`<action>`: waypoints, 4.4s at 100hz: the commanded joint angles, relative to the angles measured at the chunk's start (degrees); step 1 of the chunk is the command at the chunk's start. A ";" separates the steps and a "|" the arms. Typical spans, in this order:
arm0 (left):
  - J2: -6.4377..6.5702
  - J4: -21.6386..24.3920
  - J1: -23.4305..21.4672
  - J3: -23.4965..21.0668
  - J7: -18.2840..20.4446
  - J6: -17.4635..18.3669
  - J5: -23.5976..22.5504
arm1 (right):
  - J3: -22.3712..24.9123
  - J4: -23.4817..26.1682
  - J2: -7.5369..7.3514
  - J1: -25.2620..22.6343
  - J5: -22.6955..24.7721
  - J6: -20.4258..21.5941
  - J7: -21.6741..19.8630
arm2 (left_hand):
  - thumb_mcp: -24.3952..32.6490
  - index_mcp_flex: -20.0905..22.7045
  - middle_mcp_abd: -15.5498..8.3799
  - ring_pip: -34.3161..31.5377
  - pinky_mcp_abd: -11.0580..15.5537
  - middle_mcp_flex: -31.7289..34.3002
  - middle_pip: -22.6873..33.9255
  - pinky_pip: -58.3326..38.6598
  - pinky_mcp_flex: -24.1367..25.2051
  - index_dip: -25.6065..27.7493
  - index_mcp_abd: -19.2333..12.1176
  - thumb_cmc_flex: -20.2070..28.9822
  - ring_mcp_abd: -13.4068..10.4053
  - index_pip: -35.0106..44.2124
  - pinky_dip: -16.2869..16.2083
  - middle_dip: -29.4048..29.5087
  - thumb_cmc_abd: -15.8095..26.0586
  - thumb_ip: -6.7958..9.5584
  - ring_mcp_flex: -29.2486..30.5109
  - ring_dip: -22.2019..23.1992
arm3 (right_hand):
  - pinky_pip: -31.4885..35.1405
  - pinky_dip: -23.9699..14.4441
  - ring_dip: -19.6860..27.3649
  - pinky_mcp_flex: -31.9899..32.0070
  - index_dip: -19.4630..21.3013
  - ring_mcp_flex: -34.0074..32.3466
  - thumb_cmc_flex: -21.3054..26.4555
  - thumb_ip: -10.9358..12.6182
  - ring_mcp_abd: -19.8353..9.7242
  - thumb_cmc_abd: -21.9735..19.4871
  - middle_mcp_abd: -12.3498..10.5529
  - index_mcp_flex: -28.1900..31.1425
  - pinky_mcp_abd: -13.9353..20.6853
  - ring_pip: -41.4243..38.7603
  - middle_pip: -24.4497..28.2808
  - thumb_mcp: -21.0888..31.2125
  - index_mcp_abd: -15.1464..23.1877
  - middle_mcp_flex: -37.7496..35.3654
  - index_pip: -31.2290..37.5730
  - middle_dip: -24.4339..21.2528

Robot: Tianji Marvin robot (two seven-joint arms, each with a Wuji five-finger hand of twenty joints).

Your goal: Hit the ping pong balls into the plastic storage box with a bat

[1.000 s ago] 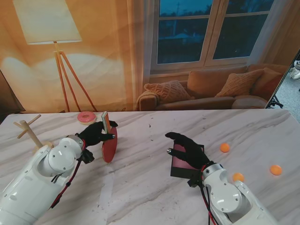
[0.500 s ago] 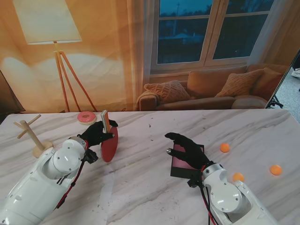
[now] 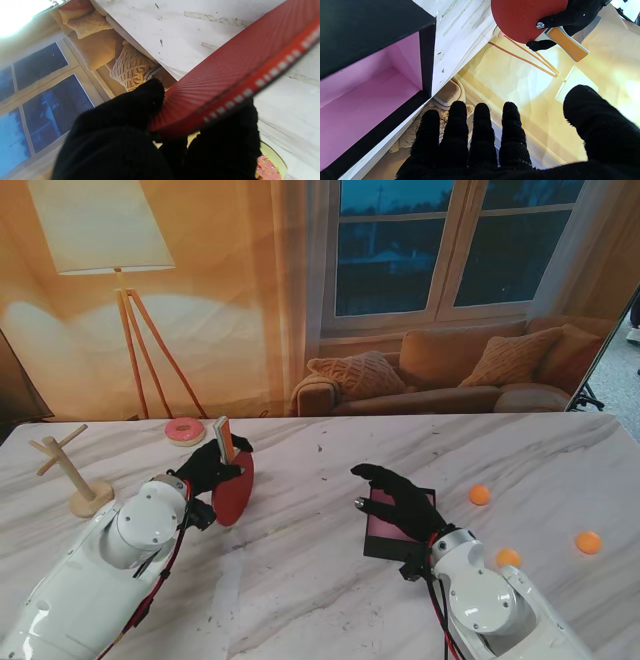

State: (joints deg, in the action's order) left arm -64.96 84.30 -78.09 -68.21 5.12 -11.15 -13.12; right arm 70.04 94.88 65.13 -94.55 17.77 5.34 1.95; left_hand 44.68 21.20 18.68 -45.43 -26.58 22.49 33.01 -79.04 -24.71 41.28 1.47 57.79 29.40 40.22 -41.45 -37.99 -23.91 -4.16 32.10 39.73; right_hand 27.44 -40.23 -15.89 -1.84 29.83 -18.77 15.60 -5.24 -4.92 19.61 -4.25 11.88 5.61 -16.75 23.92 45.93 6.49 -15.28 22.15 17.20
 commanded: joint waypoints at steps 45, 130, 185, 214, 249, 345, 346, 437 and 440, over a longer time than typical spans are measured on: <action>-0.91 -0.57 -2.38 -0.99 -1.47 1.12 0.20 | -0.03 0.18 0.02 -0.22 -0.26 -0.49 -0.81 | -6.65 6.70 -1.51 -5.57 4.87 -4.23 -0.21 -7.58 -5.13 -3.33 1.52 7.19 2.21 -0.25 -1.14 -11.05 8.47 -0.65 2.05 4.77 | 0.26 -0.95 -0.51 0.24 0.34 1.74 0.03 1.99 0.03 -1.59 -0.34 0.77 0.92 -0.46 0.35 -1.57 -0.18 1.87 0.48 0.89; -2.62 1.70 -4.26 -2.72 -5.16 1.56 8.25 | -0.05 0.07 0.04 -0.16 -0.28 -0.49 -0.74 | 4.28 9.68 -4.37 5.99 5.11 -12.13 -3.54 -2.29 0.23 -6.31 -1.73 16.02 -0.89 4.25 0.69 1.12 5.41 -6.02 -3.95 4.90 | 0.80 -1.51 -0.56 0.14 0.35 1.76 0.11 2.03 0.04 -1.77 -0.47 0.75 0.49 -0.47 0.30 -1.86 -0.07 1.80 0.46 1.03; -2.61 1.05 -4.33 -2.29 -6.13 5.16 7.25 | -0.22 0.05 -0.01 -0.15 -0.38 -0.59 -1.02 | 9.90 17.69 -4.98 9.86 1.66 -12.33 -8.81 8.57 13.31 -0.75 3.97 15.65 -4.32 16.99 14.18 1.31 1.88 -8.14 -13.23 -0.93 | 0.77 -1.61 -0.58 0.18 0.37 1.84 0.18 2.05 0.09 -1.81 -0.52 0.74 0.50 -0.52 0.30 -1.88 -0.12 1.89 0.47 1.07; -2.08 0.38 -4.10 -1.94 -6.93 4.49 1.18 | -0.17 0.10 0.01 -0.20 -0.39 -0.74 -0.94 | 2.45 14.58 -2.82 7.54 7.13 -10.83 -3.80 10.30 16.44 -4.78 9.79 9.81 -3.46 16.93 7.37 1.85 -1.17 -4.62 -14.06 0.19 | 0.72 -1.63 -0.59 0.25 0.37 1.85 0.23 2.04 0.14 -1.88 -0.44 0.81 0.51 -0.56 0.28 -1.99 -0.15 1.95 0.48 1.07; 0.62 1.73 -5.12 -3.36 -0.57 5.45 -7.77 | -0.24 0.07 -0.01 -0.16 -0.39 -0.80 -1.06 | -2.45 0.29 -2.67 10.60 6.56 -12.47 -6.89 13.43 22.39 3.93 9.22 -7.18 -2.31 5.22 6.65 1.89 -1.39 -2.33 -17.07 -0.19 | 0.69 -1.67 -0.58 0.24 0.36 1.84 0.22 2.06 0.10 -1.94 -0.48 0.82 0.51 -0.57 0.32 -2.07 -0.10 1.91 0.47 1.08; 0.03 1.94 -6.09 -4.33 -6.62 5.25 -13.49 | -0.40 0.01 -0.02 -0.03 -0.62 -1.00 -1.25 | -1.93 10.05 0.14 -14.87 -2.87 33.02 14.61 -13.71 -17.01 3.42 8.85 -2.09 5.34 18.23 -1.84 -8.73 -4.85 -3.79 22.38 2.32 | 0.66 -1.77 -0.59 0.18 0.35 1.81 0.33 2.08 0.13 -2.07 -0.44 0.93 0.50 -0.55 0.26 -2.27 -0.11 1.80 0.44 1.11; 0.00 2.02 -6.12 -4.37 -6.64 5.20 -13.30 | -0.40 0.01 -0.02 -0.03 -0.62 -0.99 -1.25 | -1.86 10.06 0.02 -14.86 -2.86 33.05 14.62 -13.72 -17.05 3.46 8.79 -2.10 5.34 18.35 -1.79 -8.72 -4.95 -3.78 22.39 2.29 | 0.66 -1.77 -0.59 0.18 0.35 1.80 0.34 2.08 0.08 -2.05 -0.45 0.95 0.50 -0.55 0.27 -2.27 -0.10 1.79 0.45 1.11; -2.40 7.01 -7.49 -4.78 -9.60 5.97 1.56 | -0.47 -0.37 0.14 0.11 -0.79 0.23 -0.51 | 3.67 9.71 -0.03 -14.38 -2.70 33.72 12.80 -14.59 -19.30 2.86 9.73 -2.52 5.91 20.89 2.79 -10.33 -7.43 -3.74 23.19 1.40 | 0.67 -1.82 -0.67 0.08 0.34 1.55 0.44 2.12 0.06 -2.24 -0.52 0.86 0.48 -0.60 0.17 -2.54 -0.07 1.76 0.37 1.10; -2.51 7.08 -7.40 -4.57 -9.78 6.00 2.03 | -0.47 -0.40 0.14 0.12 -0.81 0.33 -0.49 | 3.52 9.63 -0.16 -14.38 -2.67 33.56 12.85 -14.61 -18.92 2.86 9.75 -2.38 5.95 20.81 2.74 -10.51 -7.21 -3.74 22.89 1.50 | 0.66 -1.82 -0.69 0.10 0.34 1.49 0.43 2.12 0.06 -2.22 -0.55 0.89 0.45 -0.63 0.17 -2.56 -0.09 1.72 0.37 1.10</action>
State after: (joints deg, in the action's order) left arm -66.74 90.40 -85.67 -73.33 -4.94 -5.51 -12.02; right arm 69.68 94.58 65.12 -94.39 16.96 5.46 2.00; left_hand 44.64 29.79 23.10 -58.56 -32.18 54.01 45.90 -90.15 -43.20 44.32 6.68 52.37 28.40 57.74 -38.98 -48.38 -31.15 -6.68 53.98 40.74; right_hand 27.93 -41.20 -15.99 -1.84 29.83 -18.77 15.64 -5.24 -4.84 18.89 -4.23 11.88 5.56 -16.75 24.11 44.53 6.49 -15.29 22.15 17.89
